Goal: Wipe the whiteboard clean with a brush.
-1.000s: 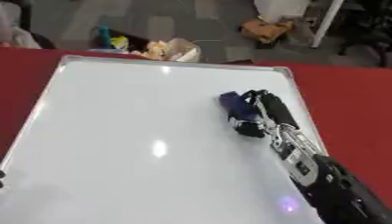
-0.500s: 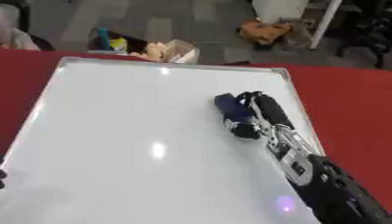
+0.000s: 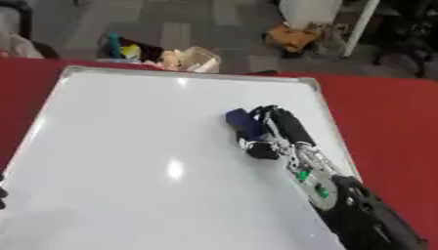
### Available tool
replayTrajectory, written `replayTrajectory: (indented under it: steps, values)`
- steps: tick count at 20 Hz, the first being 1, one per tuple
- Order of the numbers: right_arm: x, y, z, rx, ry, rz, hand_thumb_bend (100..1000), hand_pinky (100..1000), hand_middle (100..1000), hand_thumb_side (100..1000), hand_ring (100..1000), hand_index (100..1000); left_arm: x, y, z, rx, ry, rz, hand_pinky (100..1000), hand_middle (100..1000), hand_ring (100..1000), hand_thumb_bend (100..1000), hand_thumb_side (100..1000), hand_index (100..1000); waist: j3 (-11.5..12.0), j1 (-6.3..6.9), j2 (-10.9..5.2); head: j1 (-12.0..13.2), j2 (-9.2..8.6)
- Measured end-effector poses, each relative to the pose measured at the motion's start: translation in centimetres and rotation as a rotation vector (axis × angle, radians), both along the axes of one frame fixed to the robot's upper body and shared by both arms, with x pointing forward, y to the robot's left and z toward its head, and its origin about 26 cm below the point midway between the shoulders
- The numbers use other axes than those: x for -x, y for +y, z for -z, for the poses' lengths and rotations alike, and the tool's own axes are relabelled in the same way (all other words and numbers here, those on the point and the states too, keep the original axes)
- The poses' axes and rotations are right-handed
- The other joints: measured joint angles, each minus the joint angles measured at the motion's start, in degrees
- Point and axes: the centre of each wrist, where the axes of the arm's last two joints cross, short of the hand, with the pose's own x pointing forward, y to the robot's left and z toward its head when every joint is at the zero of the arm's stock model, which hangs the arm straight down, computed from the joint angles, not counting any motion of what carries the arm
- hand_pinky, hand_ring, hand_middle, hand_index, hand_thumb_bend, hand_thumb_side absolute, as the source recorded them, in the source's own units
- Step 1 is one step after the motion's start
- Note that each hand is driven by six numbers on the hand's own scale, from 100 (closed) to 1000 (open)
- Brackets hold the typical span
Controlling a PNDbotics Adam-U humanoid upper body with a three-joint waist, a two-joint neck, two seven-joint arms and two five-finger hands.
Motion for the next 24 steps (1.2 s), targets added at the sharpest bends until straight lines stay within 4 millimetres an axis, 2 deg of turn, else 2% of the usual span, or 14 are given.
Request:
replayTrajectory:
  steps: [10,24]
  values:
    - [0.3,2.5,0.2,0.018,-0.002,-0.097,100,634,534,371,585,679,0.0,0.0,0.0,0.000,0.001,0.001,491,587,541,665,937,665,-0.35,0.06,-0.10,-0.02,0.14]
    - [0.5,3.4,0.6,0.004,-0.003,-0.101,100,631,539,372,589,690,0.0,0.0,0.0,0.000,0.001,0.001,491,588,540,664,937,667,-1.06,0.20,-0.32,-0.02,0.23]
